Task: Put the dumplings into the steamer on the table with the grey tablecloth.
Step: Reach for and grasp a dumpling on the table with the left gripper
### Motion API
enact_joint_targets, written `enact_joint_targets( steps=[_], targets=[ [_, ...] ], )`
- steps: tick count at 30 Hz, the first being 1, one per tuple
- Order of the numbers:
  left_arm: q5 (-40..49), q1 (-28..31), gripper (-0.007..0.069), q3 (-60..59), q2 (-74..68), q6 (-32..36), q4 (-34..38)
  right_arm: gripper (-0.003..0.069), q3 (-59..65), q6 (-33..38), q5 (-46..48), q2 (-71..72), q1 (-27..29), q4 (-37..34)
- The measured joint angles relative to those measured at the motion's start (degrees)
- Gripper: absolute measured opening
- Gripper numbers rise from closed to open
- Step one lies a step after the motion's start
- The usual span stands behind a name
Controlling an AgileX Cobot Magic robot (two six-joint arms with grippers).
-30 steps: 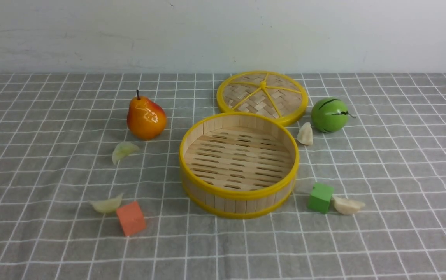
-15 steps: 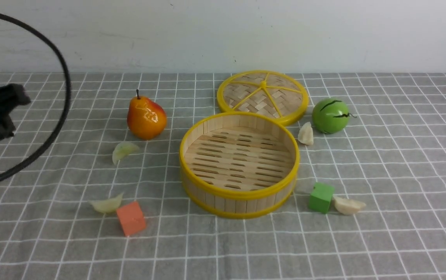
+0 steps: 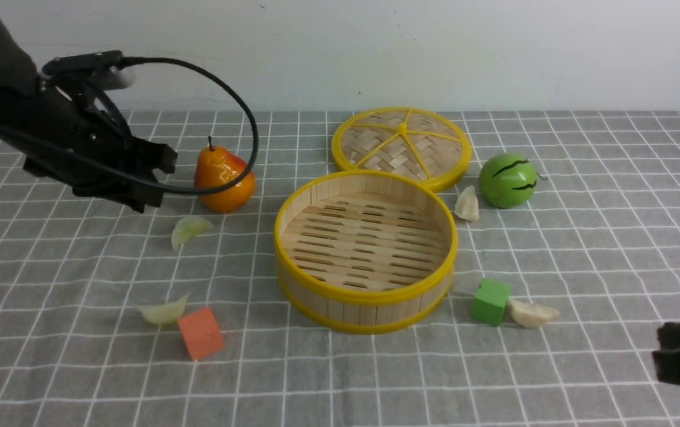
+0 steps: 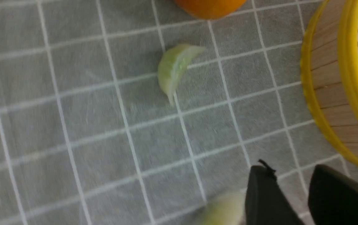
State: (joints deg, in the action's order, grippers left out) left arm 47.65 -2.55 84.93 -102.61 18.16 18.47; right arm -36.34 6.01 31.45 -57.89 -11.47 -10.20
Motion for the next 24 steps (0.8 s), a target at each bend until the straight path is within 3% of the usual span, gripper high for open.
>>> enact_joint_targets(
  steps=[4, 11, 18, 20, 21, 22, 24],
  targets=[
    [-0.9, 0.0, 0.0394, 5.6, -7.8, 11.6, 0.0, -0.0021, 0.0, 4.5, -0.3, -3.8, -1.8, -5.6],
    [-6.4, 0.0, 0.0446, 10.0, -16.5, 17.9, -1.6, -0.0019, -0.1, 9.5, -0.9, -4.9, -2.3, -10.2],
    [-12.1, 0.0, 0.0386, 10.5, -22.7, 20.6, -1.3, -0.0015, -0.2, 10.3, -1.9, -5.0, -2.3, -10.5],
    [-12.0, 0.0, 0.0289, 10.6, -23.8, 20.8, -0.6, -0.0016, -0.2, 10.3, -2.1, -5.0, -2.3, -10.5],
    [-12.1, 0.0, 0.028, 10.6, -23.8, 20.8, -0.6, -0.0016, -0.2, 10.3, -2.1, -5.0, -2.3, -10.5],
    [-11.9, 0.0, 0.0201, 10.7, -23.8, 20.4, -0.3, -0.0016, -0.2, 10.4, -2.2, -5.0, -2.3, -10.5],
    [-11.7, 0.0, 0.0176, 10.8, -23.8, 19.3, 0.4, -0.0015, -0.2, 10.4, -2.3, -5.0, -2.3, -10.5]
  ],
)
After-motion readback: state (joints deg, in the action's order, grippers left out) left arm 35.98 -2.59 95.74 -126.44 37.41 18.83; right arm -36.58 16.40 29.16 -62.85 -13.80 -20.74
